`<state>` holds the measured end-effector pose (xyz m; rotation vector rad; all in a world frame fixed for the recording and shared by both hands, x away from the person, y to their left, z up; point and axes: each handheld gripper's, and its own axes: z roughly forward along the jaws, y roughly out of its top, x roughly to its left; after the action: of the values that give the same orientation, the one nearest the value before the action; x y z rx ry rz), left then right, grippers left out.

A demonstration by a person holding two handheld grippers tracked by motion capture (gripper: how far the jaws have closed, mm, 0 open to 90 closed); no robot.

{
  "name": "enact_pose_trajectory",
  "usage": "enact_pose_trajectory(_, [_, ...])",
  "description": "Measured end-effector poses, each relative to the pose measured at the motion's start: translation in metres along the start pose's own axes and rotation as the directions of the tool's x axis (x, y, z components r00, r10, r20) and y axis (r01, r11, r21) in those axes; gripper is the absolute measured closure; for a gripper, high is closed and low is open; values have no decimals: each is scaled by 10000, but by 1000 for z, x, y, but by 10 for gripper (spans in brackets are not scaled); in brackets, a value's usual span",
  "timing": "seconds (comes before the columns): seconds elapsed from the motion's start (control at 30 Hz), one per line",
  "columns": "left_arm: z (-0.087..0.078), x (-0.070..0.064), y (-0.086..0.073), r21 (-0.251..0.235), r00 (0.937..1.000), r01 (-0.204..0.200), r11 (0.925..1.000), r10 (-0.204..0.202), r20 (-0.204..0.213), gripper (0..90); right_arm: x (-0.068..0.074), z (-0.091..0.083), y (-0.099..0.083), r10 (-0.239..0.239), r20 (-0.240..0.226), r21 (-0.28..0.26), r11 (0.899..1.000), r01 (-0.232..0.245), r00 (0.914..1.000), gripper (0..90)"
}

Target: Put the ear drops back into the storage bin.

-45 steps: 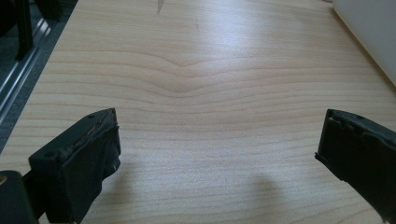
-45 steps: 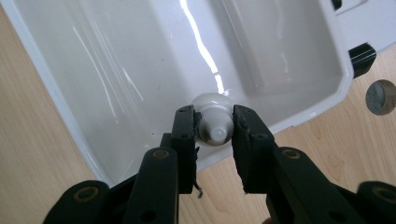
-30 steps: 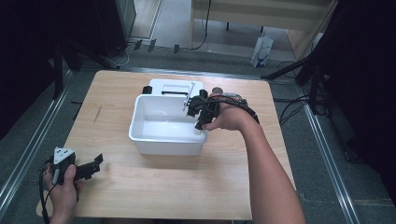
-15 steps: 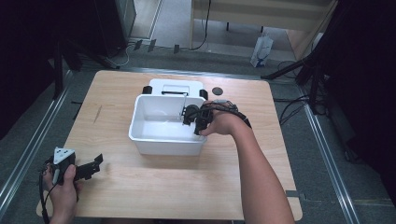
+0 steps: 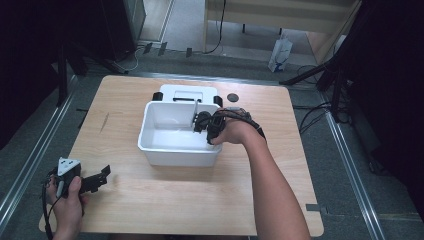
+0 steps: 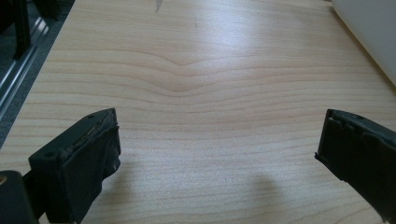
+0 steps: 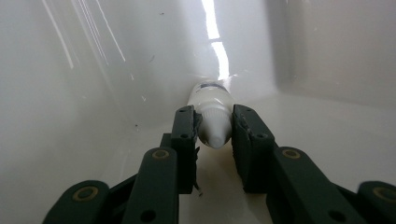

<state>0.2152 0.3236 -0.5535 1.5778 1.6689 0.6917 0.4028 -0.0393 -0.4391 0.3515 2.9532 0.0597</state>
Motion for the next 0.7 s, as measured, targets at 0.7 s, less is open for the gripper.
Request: enact_pose_trajectory(0.7, [0, 0, 0, 14, 10000, -20, 10000, 20, -24, 2, -4, -35, -5, 762, 318, -1263, 9894, -716, 9966, 613])
